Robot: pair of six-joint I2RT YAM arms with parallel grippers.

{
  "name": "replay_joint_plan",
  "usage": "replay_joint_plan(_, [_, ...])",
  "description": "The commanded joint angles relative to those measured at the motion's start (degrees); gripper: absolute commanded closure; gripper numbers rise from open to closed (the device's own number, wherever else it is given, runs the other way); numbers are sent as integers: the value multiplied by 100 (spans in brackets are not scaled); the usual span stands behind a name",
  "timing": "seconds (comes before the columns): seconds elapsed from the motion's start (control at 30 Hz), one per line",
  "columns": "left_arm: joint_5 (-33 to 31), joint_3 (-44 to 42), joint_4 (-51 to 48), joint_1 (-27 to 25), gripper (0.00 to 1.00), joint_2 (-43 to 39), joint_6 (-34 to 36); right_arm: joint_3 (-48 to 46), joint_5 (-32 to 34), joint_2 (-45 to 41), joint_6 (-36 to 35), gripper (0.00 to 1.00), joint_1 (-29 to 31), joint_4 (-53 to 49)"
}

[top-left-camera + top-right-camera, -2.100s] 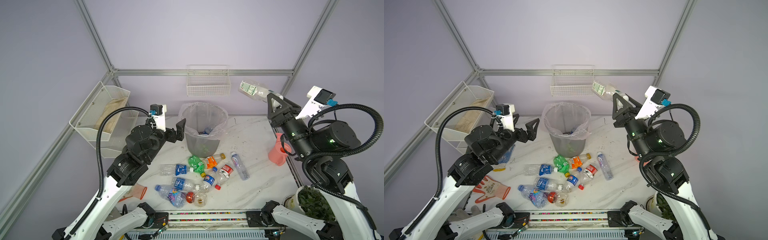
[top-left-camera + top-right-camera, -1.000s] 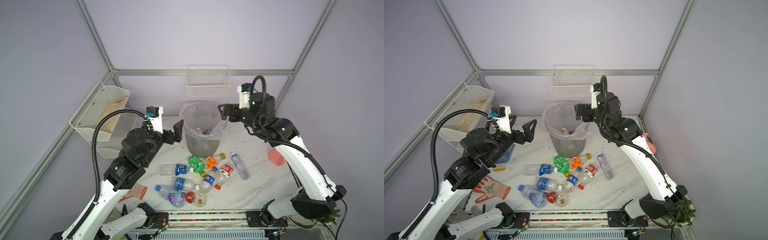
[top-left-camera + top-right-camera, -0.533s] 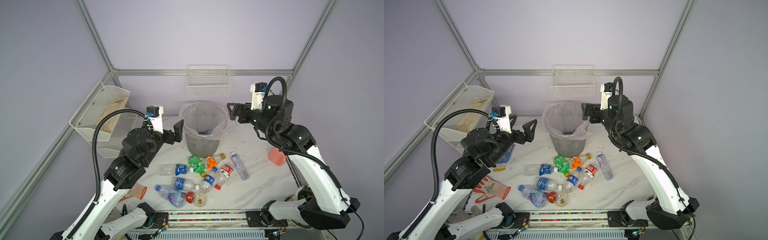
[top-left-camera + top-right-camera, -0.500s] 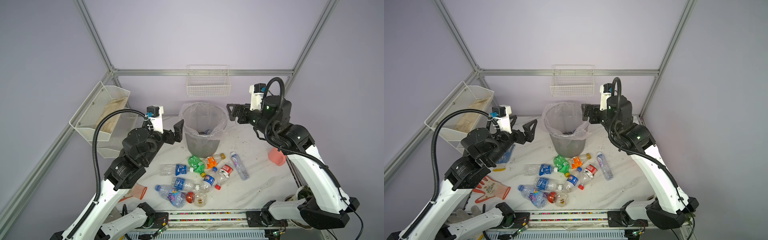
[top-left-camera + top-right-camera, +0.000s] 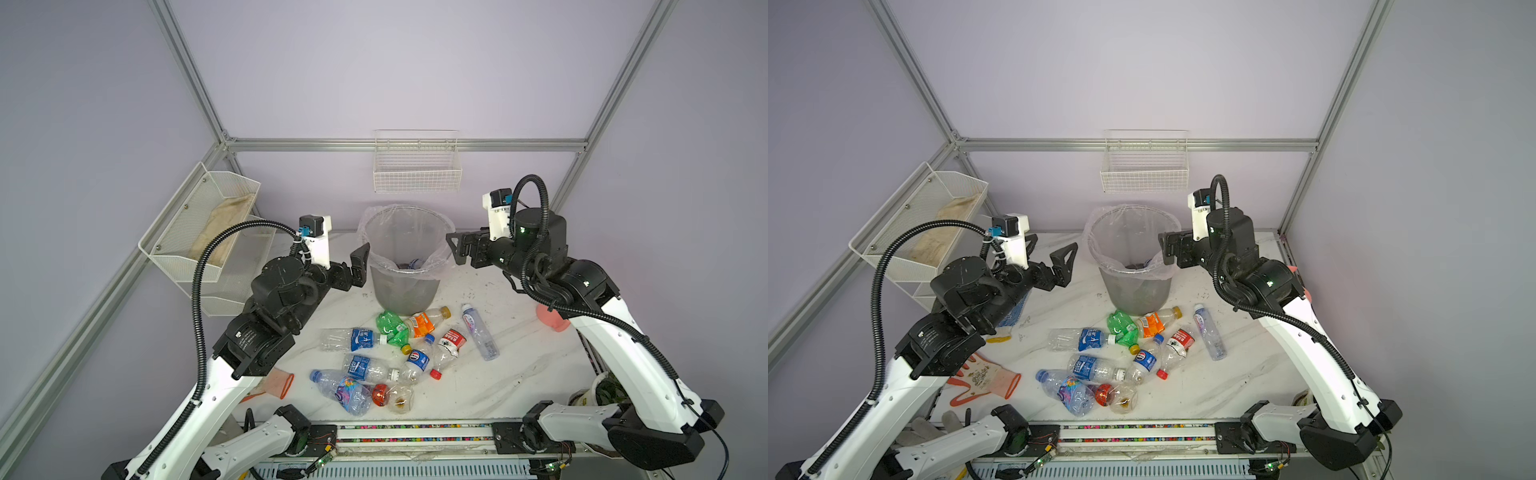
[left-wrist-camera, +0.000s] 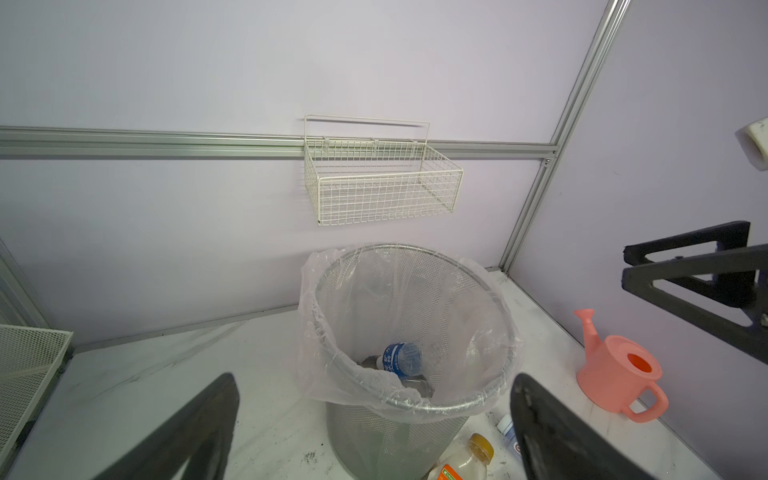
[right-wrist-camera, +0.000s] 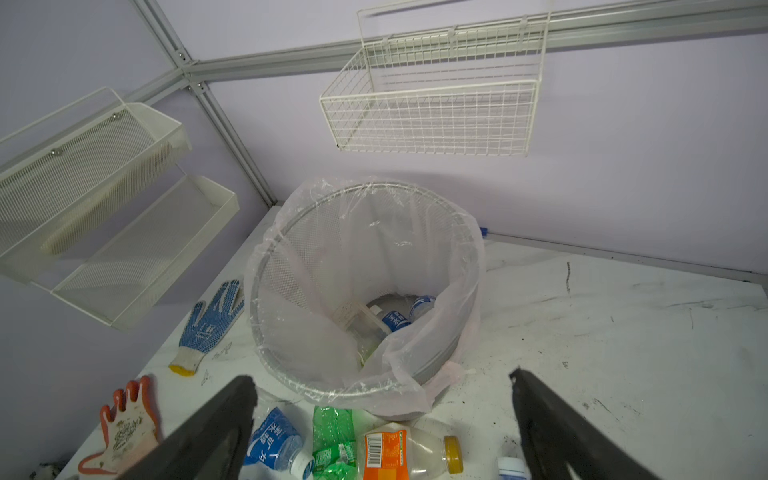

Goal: Throw the plastic bottles in the bin
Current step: 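Lower the right gripper to the colorful-label bottle while the left arm draws back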

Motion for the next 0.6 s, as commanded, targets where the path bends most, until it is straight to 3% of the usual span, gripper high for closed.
replay_joint_plan(0.0, [-16, -273, 122, 87, 0, -113, -279, -155, -551, -72, -343, 2, 44, -75])
replay_joint_plan(0.13, [393, -482, -22, 727, 0, -162, -808, -279, -838, -59, -412, 3, 177, -89])
replay_joint_plan(0.33, [2683, -1247, 332, 2939, 0, -412, -2498, -394, -903, 74, -426, 3, 779, -99])
replay_joint_plan(0.57, [4135, -1850, 1139, 4131, 0, -436, -3826, -725, -809, 415, -369, 3, 1785, 21])
